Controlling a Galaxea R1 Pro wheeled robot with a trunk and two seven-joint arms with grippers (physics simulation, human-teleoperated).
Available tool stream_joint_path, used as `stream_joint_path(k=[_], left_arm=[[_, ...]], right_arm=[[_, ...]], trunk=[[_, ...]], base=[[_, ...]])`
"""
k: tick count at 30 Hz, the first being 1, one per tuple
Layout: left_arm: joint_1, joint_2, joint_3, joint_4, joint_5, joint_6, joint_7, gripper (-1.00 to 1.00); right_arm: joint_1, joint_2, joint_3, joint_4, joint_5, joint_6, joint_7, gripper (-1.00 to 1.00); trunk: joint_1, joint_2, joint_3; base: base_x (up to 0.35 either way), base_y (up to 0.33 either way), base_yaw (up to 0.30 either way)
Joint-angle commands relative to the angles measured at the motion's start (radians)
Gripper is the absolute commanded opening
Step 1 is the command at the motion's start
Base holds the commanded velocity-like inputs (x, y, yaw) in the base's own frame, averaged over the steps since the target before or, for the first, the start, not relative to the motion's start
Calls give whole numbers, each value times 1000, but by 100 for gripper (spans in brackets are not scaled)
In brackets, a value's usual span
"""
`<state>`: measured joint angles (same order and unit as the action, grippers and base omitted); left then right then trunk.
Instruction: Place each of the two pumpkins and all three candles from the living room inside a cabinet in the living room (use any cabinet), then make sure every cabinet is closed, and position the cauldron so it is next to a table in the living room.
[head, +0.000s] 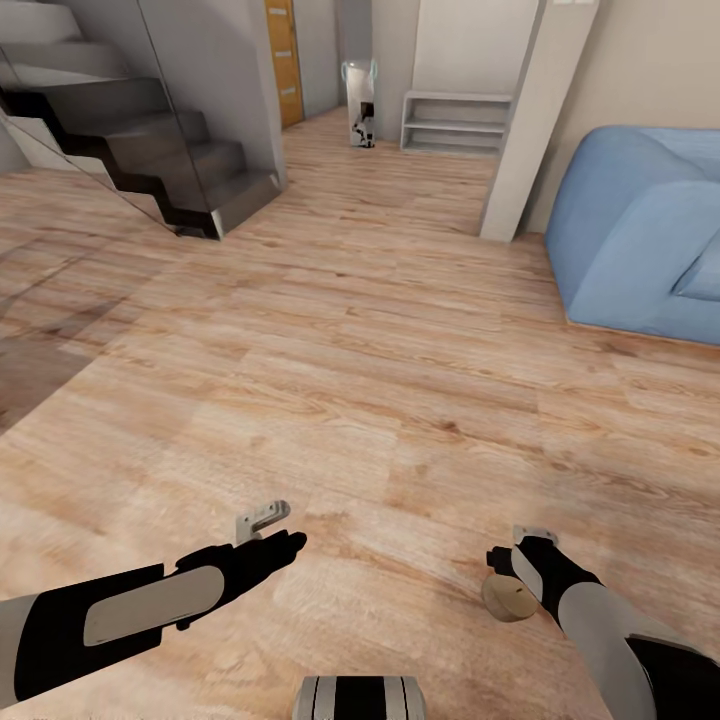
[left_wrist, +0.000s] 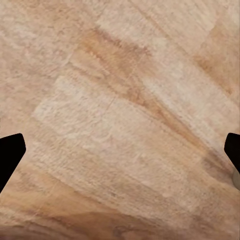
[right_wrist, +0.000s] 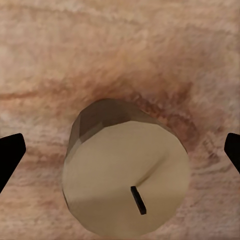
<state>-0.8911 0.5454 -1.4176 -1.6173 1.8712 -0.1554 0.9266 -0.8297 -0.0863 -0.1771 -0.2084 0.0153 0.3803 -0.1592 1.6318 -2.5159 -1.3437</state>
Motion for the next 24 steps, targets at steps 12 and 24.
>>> stream_joint_path(k=[12, 24], left_arm=[[-2, -1, -7, -1, 8, -10, 0, 100], [-2, -1, -7, -1, 8, -10, -1, 100]], right_arm=[[0, 0, -4, -2, 2, 5, -2, 100], [0, 0, -4, -2, 2, 5, -2, 100]], trunk=[[0, 0, -1], [2, -1, -16]], base=[[0, 0, 0], [0, 0, 0]])
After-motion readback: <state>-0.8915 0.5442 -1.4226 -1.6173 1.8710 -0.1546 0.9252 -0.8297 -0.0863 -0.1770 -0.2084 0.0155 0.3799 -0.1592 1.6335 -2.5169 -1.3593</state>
